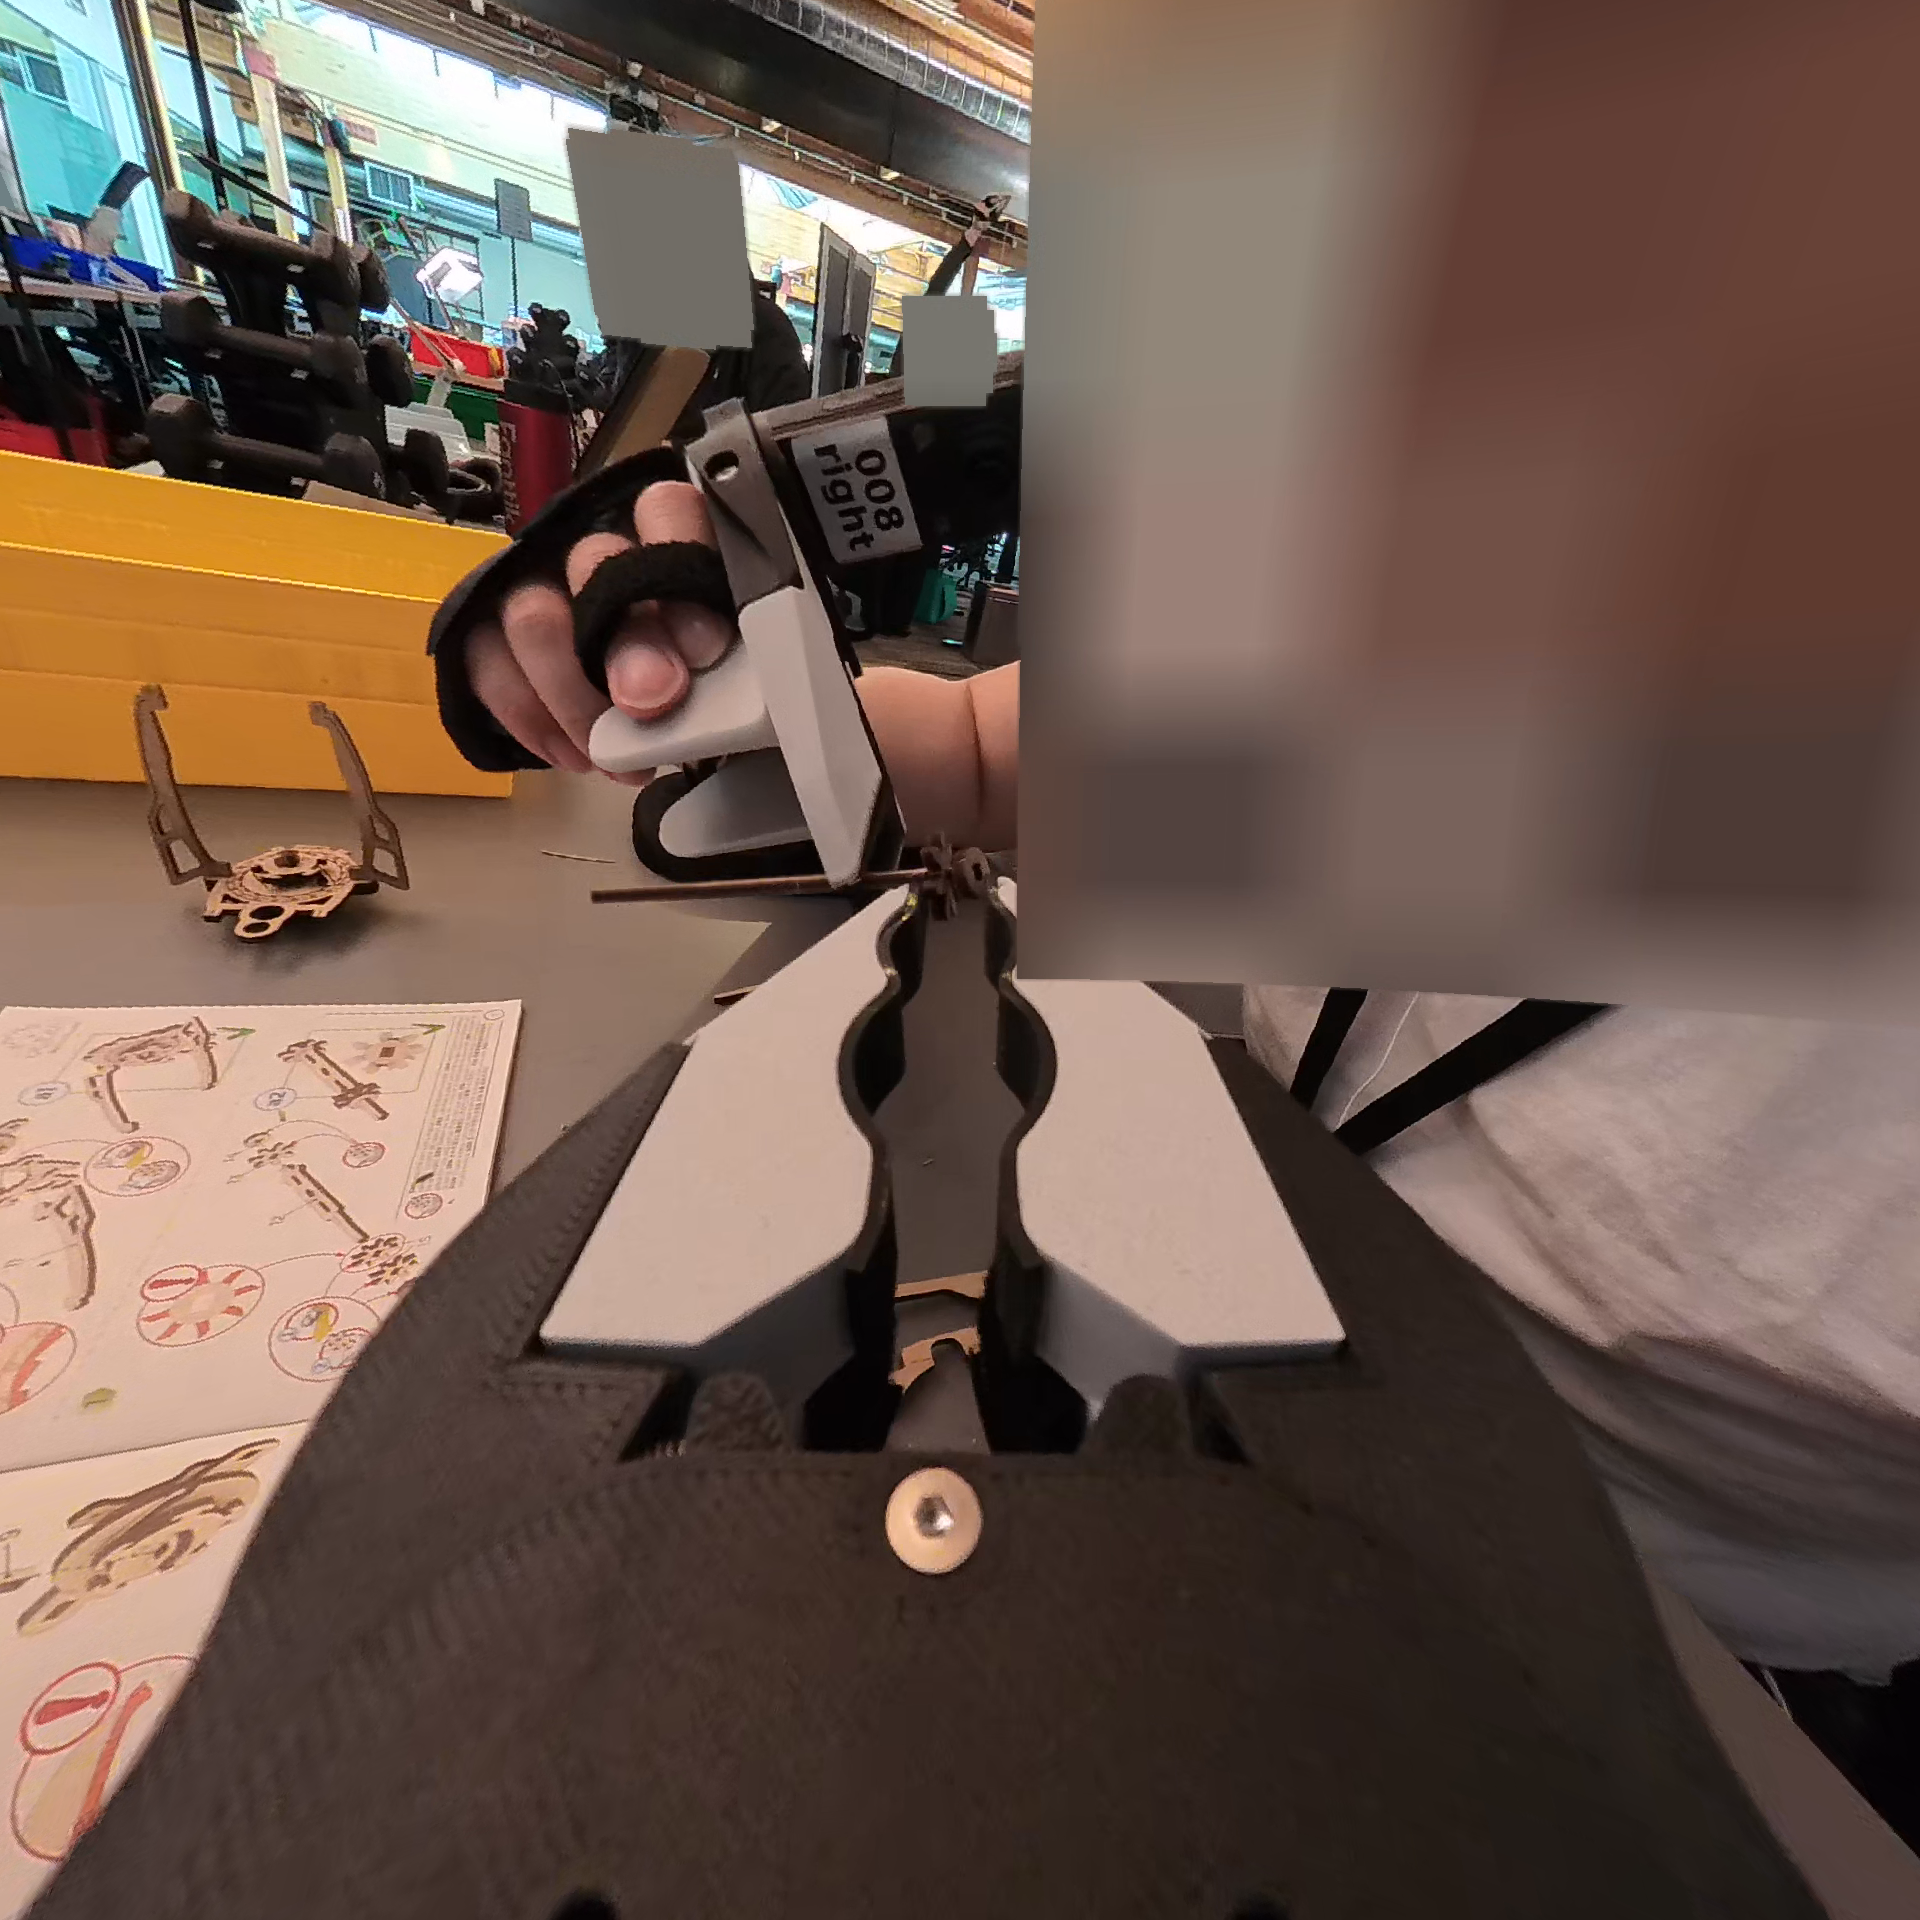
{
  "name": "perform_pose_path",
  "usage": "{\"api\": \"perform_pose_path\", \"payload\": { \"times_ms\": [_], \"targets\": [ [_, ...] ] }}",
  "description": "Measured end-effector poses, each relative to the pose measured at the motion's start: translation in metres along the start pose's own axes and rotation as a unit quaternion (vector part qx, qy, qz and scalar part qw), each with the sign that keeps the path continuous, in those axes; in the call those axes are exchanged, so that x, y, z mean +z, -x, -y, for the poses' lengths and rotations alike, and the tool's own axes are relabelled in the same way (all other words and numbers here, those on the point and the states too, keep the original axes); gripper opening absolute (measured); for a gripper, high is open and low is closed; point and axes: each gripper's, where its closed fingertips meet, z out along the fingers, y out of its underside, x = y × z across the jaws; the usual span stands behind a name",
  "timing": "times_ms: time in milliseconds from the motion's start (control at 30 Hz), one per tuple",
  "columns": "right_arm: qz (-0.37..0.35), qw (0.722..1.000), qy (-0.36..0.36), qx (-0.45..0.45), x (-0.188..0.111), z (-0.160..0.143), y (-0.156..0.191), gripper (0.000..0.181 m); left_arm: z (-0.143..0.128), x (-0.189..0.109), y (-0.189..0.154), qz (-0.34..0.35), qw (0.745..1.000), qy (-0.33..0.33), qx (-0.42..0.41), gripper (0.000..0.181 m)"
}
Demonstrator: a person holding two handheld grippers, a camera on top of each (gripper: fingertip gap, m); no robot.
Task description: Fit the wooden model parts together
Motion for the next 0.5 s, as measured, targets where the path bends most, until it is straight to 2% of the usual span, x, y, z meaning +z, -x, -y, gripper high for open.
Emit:
{"api": "perform_pose_path", "payload": {
  "times_ms": [100, 500],
  "targets": [
    [0.003, 1.0, 0.003, -0.003, 0.0, -0.001, 0.001, 0.005, -0.001, 0.001, 0.003, 0.007, 1.0, 0.002, -0.009, 0.018],
    [-0.031, 0.995, 0.061, -0.077, 0.001, -0.015, -0.003, 0.005, 0.0, -0.003, 0.014, 0.05, 0.999, 0.01, 0.012, 0.022]
  ]
}}
